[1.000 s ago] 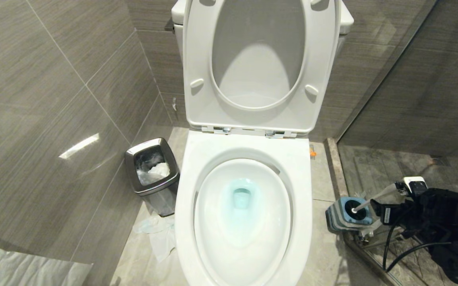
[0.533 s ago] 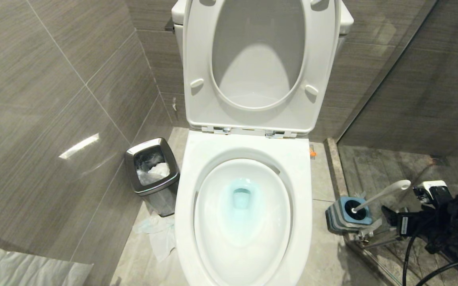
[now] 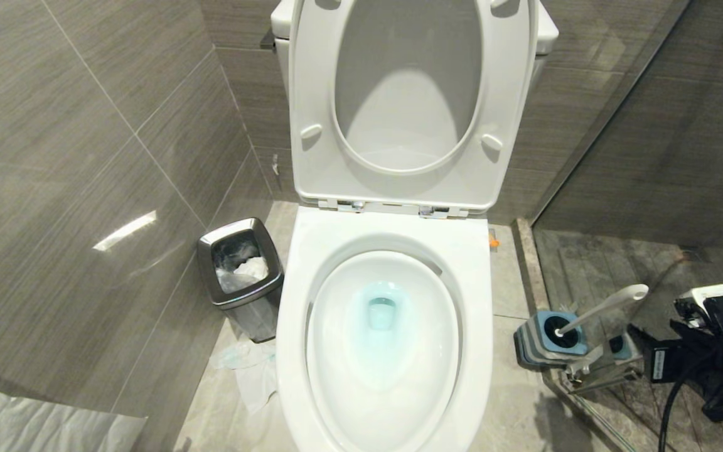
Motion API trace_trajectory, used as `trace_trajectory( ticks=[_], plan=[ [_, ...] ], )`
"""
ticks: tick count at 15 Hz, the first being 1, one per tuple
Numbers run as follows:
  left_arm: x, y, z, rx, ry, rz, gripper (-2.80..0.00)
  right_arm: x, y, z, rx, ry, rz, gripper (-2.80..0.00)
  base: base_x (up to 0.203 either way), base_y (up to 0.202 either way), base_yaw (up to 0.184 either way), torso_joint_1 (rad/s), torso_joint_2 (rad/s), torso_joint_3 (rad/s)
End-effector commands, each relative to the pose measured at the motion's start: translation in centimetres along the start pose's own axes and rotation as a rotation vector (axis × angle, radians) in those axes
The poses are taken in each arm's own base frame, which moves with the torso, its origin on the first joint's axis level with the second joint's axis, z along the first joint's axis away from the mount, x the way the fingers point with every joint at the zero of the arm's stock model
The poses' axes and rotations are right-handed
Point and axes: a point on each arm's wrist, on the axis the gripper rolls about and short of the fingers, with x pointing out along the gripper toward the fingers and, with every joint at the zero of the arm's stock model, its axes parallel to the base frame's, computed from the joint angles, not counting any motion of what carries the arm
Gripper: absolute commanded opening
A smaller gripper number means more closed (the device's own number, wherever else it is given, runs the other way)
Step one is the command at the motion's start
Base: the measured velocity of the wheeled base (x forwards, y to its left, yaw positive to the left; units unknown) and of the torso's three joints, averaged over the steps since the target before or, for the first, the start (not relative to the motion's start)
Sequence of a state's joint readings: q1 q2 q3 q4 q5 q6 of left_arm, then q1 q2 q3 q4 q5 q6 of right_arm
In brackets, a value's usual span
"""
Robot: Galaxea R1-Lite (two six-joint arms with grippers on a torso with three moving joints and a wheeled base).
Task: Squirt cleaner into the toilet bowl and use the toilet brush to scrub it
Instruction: Flush the toilet
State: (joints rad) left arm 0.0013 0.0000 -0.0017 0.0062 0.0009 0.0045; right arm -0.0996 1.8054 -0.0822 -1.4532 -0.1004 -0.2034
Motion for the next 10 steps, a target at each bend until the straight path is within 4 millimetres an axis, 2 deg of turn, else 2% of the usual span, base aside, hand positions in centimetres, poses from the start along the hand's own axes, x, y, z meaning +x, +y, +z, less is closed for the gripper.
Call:
trace_trajectory(
  ticks=[1, 5, 8, 10],
  plan=[
    [0.0, 0.0, 0.0, 0.000, 0.002, 0.001, -2.80, -1.2, -0.3, 1.2, 0.004, -0.067, -0.011, -2.80, 0.000, 0.000, 0.000, 0.000, 0.00, 0.000],
    [0.0, 0.0, 0.0, 0.000, 0.002, 0.001, -2.80, -1.6, -0.5, 2.5, 0.008, -0.150, 0.023, -2.80, 0.000, 0.000, 0.000, 0.000, 0.00, 0.000],
    [0.0, 0.0, 0.0, 0.000, 0.002, 0.001, -2.80, -1.6, -0.8, 4.8, 0.010, -0.269, 0.050, -2.80, 0.000, 0.000, 0.000, 0.000, 0.00, 0.000],
    [0.0, 0.0, 0.0, 0.000, 0.002, 0.001, -2.80, -2.0, -1.1, 5.5, 0.014, -0.309, 0.043, -2.80, 0.000, 0.000, 0.000, 0.000, 0.00, 0.000]
  ],
)
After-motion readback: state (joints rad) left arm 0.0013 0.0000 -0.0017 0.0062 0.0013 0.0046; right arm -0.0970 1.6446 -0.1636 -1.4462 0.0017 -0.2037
